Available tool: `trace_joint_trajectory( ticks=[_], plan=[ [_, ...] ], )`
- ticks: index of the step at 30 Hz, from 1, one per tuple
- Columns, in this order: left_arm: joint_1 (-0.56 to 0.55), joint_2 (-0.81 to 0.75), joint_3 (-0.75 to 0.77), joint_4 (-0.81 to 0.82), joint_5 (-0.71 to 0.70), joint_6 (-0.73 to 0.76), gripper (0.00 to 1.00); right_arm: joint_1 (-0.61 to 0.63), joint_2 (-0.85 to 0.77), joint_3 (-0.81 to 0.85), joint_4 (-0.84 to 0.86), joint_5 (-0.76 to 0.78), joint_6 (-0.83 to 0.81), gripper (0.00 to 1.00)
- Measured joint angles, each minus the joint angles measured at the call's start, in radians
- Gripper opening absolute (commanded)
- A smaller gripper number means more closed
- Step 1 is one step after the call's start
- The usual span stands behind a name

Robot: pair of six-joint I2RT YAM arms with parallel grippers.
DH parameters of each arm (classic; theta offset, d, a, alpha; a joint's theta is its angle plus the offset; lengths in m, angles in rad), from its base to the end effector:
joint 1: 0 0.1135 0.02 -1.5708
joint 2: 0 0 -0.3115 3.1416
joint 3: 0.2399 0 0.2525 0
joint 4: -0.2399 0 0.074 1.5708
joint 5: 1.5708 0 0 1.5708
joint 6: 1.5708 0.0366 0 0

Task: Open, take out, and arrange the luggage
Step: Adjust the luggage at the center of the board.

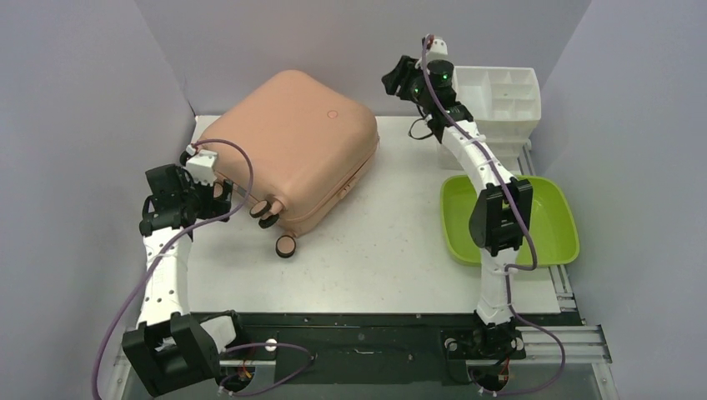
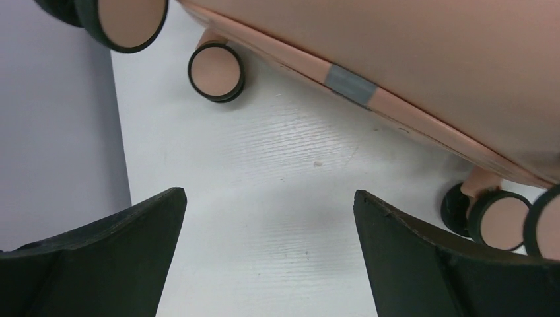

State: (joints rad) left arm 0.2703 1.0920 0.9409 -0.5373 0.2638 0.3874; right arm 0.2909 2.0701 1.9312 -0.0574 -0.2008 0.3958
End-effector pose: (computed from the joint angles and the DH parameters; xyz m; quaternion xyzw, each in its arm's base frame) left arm 0.2073 0.0475 0.3429 0.1085 0.8916 0.0242 0.4390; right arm 0.5038 0.1585 0.3910 -0.0232 0.7714 0.2854 0.5683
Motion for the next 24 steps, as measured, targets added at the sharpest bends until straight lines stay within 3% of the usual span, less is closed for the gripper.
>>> trace_joint_trajectory(
  ticks=[5,8,12,17,21,24],
  plan=[
    [0.051,0.066,0.011,0.04,-0.022,-0.029,0.96,-0.002,0.225,0.332,0.143,-0.165,0.227,0.62],
    [0.052,0.109,0.026,0.063,-0.038,-0.05,0.96,0.002,0.365,0.414,0.232,-0.233,0.354,0.64],
    [0.052,0.18,0.071,0.101,-0.06,-0.081,0.96,0.016,0.486,0.405,0.24,-0.265,0.423,0.65],
    [0.051,0.262,0.125,0.152,-0.102,-0.111,0.96,0.023,0.524,0.383,0.301,-0.307,0.48,0.56],
    [0.045,0.332,0.147,0.195,-0.15,-0.122,0.96,0.026,0.519,0.323,0.479,-0.436,0.589,0.51],
    [0.037,0.389,0.17,0.205,-0.185,-0.123,0.96,0.016,0.475,0.16,0.693,-0.514,0.708,0.49]
  ],
)
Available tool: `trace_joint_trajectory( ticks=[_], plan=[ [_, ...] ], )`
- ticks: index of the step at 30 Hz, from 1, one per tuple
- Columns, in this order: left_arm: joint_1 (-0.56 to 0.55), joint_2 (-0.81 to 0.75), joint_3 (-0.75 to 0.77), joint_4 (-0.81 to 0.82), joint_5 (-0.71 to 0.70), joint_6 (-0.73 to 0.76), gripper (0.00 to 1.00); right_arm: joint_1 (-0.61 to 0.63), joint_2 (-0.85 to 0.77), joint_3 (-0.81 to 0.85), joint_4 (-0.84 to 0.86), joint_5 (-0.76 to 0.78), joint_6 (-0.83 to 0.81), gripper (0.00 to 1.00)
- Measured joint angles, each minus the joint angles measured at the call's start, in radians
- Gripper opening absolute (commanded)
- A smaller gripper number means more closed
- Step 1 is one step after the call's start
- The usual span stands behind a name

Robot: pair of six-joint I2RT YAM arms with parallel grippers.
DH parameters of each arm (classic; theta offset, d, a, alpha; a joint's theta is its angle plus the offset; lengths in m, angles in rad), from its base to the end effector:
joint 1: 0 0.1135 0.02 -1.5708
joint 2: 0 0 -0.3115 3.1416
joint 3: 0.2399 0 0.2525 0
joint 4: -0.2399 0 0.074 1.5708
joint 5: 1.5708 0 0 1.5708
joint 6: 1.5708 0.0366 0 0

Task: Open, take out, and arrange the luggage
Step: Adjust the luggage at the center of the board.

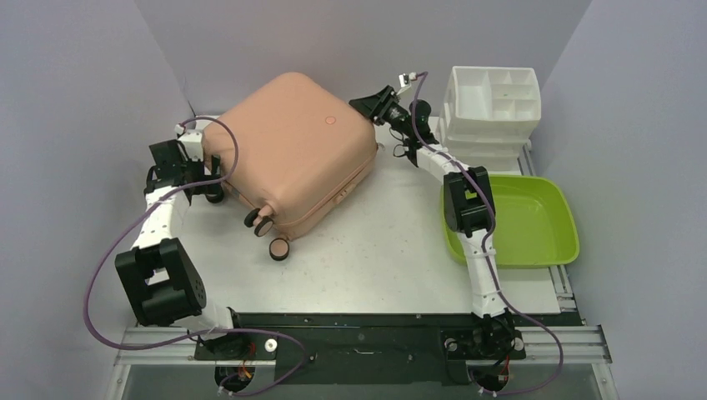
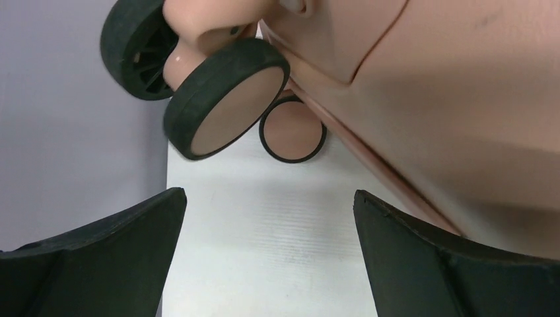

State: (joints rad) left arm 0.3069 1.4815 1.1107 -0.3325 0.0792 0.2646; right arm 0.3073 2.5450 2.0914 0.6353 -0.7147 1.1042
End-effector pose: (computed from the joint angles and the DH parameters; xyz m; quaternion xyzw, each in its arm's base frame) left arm 0.3124 0.0960 0.3193 -0.0025 0.9068 0.0839 0.4130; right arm 0.5879 0.2117 0.2533 -0.0151 0.6569 0.6373 0.4027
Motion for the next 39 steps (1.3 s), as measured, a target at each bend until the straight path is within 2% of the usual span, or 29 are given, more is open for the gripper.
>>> trace_joint_trajectory(
  ticks=[5,11,14,17,19,22,27,31,33,36,39],
  plan=[
    [0.0,0.097,0.08,0.011,-0.064,0.007,0.96,0.001,-0.116,-0.284,0.235,-0.053,0.075,0.47],
    [-0.005,0.209,0.241,0.023,-0.166,0.027,0.96,0.019,-0.253,-0.538,0.32,-0.082,0.058,0.46],
    [-0.023,0.267,0.334,0.035,-0.219,0.046,0.96,0.045,-0.346,-0.625,0.23,-0.07,-0.056,0.47],
    [-0.031,0.333,0.446,0.011,-0.243,0.072,0.96,0.096,-0.45,-0.632,0.02,-0.012,-0.286,0.47],
    [-0.032,0.383,0.527,-0.013,-0.25,0.082,0.96,0.128,-0.498,-0.639,-0.06,0.03,-0.4,0.48],
    [-0.035,0.43,0.606,-0.029,-0.245,0.09,0.96,0.162,-0.55,-0.677,-0.103,0.075,-0.494,0.48],
    [-0.059,0.43,0.65,-0.032,-0.179,0.095,0.96,0.211,-0.608,-0.72,-0.132,0.129,-0.618,0.48],
    [-0.097,0.415,0.671,-0.032,-0.182,0.122,0.96,0.271,-0.64,-0.735,-0.137,0.178,-0.716,0.49],
    [-0.116,0.406,0.682,-0.027,-0.131,0.12,0.96,0.32,-0.655,-0.737,-0.13,0.167,-0.74,0.49],
    [-0.199,0.399,0.687,-0.055,-0.002,0.098,0.96,0.461,-0.664,-0.728,-0.143,0.084,-0.777,0.51],
    [-0.286,0.396,0.686,-0.064,0.083,0.076,0.96,0.581,-0.678,-0.742,-0.298,0.015,-0.827,0.57]
  ],
)
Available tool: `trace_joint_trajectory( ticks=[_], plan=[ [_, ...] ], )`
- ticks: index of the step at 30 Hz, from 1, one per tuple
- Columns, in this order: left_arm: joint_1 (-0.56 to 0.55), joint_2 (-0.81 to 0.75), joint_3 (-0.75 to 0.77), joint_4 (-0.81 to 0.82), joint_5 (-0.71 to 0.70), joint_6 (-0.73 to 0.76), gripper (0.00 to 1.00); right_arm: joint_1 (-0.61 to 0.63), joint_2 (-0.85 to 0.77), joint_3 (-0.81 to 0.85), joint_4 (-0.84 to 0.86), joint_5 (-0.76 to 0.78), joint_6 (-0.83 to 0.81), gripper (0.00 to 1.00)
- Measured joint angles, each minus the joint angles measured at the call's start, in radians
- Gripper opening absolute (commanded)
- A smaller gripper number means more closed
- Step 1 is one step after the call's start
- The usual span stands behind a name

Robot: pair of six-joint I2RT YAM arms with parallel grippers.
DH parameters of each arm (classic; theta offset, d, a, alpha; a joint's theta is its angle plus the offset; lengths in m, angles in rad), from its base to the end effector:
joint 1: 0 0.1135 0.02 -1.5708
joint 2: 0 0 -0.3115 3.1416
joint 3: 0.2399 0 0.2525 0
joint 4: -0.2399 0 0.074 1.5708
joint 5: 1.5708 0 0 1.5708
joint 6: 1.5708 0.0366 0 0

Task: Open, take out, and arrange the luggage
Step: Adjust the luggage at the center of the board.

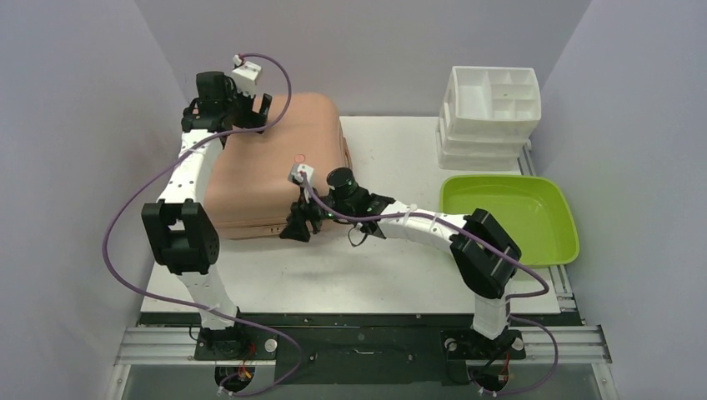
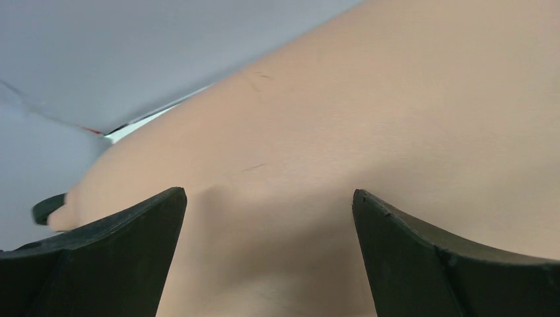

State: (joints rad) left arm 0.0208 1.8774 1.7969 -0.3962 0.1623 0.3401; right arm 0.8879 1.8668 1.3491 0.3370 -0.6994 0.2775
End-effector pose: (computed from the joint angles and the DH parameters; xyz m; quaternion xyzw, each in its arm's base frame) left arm 0.4612 0.0037 0.4000 0.1770 0.8337 0.0249 0.5225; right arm 0.2682 0.3671 0.3239 -0.4261 0.6223 0.5508 0.3576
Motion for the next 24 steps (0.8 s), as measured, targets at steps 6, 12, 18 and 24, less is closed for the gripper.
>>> trace_joint_trajectory(
  ticks=[6,12,18,24],
  plan=[
    [0.011,-0.062,-0.029,-0.086,0.078,-0.047,0.96,-0.045,-0.103,-0.19,-0.343,0.022,-0.247,0.62],
    [0.047,-0.277,-0.16,-0.177,0.142,-0.067,0.96,-0.182,-0.332,-0.351,-0.409,0.112,-0.448,0.62],
    [0.033,-0.614,-0.364,-0.206,0.219,-0.035,0.96,-0.177,-0.381,-0.522,-0.317,0.131,-0.549,0.62],
    [0.026,-0.807,-0.555,-0.229,0.288,0.045,0.96,-0.233,-0.278,-0.615,-0.088,0.211,-0.504,0.62]
  ],
)
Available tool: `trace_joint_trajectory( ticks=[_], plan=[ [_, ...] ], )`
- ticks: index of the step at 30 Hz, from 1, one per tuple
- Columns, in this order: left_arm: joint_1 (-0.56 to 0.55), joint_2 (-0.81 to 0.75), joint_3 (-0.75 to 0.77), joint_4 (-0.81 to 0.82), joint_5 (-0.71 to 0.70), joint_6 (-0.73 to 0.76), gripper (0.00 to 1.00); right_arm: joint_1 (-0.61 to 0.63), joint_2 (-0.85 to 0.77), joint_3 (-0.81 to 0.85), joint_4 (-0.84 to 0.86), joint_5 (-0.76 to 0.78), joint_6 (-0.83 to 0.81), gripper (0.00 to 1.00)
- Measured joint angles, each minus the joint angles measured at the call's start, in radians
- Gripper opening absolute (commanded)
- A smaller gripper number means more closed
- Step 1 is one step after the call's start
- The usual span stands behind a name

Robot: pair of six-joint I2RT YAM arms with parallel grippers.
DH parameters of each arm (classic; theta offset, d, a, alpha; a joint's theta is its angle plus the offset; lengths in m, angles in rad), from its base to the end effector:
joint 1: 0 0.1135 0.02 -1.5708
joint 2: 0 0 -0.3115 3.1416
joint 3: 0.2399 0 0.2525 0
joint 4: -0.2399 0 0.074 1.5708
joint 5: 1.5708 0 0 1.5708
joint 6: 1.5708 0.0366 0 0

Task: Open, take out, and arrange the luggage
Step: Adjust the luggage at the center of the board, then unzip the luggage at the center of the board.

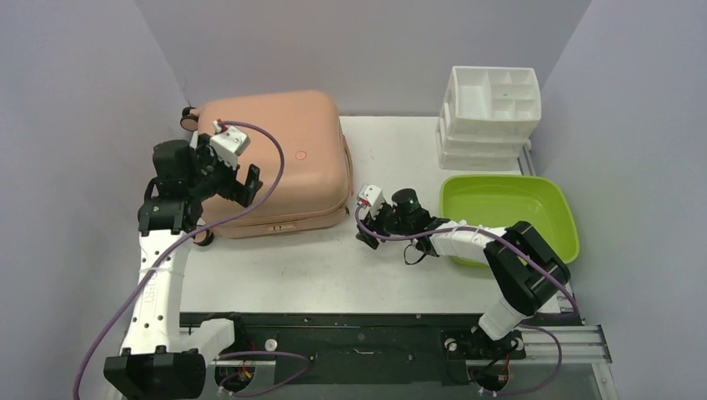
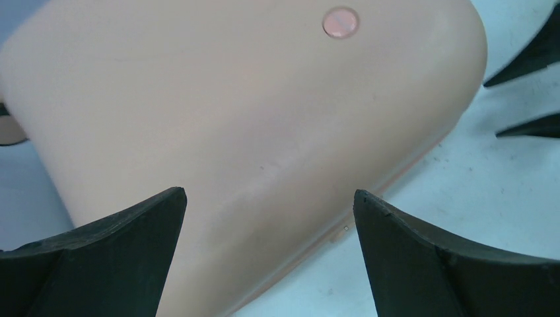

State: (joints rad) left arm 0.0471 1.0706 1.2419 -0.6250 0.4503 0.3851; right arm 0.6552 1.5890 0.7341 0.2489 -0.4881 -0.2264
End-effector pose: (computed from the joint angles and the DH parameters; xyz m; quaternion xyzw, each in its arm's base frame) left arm 0.1987 -0.0066 0.4409 0.2557 0.7949 -0.0742 0.5452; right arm 0.2427 0.2082 0.2187 -0.4681 0.7296 0.3049 0.3943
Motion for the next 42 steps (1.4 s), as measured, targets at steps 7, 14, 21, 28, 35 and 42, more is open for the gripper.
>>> trace_joint_trajectory(
  ticks=[7,14,21,28,35,42],
  plan=[
    [-0.002,-0.06,-0.158,-0.061,0.078,0.073,0.96,-0.021,0.082,0.01,0.249,0.009,0.137,0.61],
    [-0.01,-0.111,-0.227,-0.048,0.109,0.08,0.96,-0.021,0.143,0.045,0.402,-0.03,0.266,0.5],
    [-0.017,-0.137,-0.296,-0.012,0.142,0.076,0.96,-0.023,0.177,0.048,0.457,-0.048,0.317,0.0],
    [-0.021,-0.148,-0.311,-0.008,0.153,0.078,0.96,-0.016,0.159,0.081,0.351,-0.017,0.251,0.0],
    [-0.022,-0.164,-0.329,-0.012,0.143,0.1,0.96,-0.007,0.106,0.188,0.072,0.214,0.098,0.0],
    [-0.024,-0.191,-0.348,-0.026,0.094,0.126,0.96,-0.065,0.225,0.41,-0.108,0.314,0.047,0.0]
  ],
)
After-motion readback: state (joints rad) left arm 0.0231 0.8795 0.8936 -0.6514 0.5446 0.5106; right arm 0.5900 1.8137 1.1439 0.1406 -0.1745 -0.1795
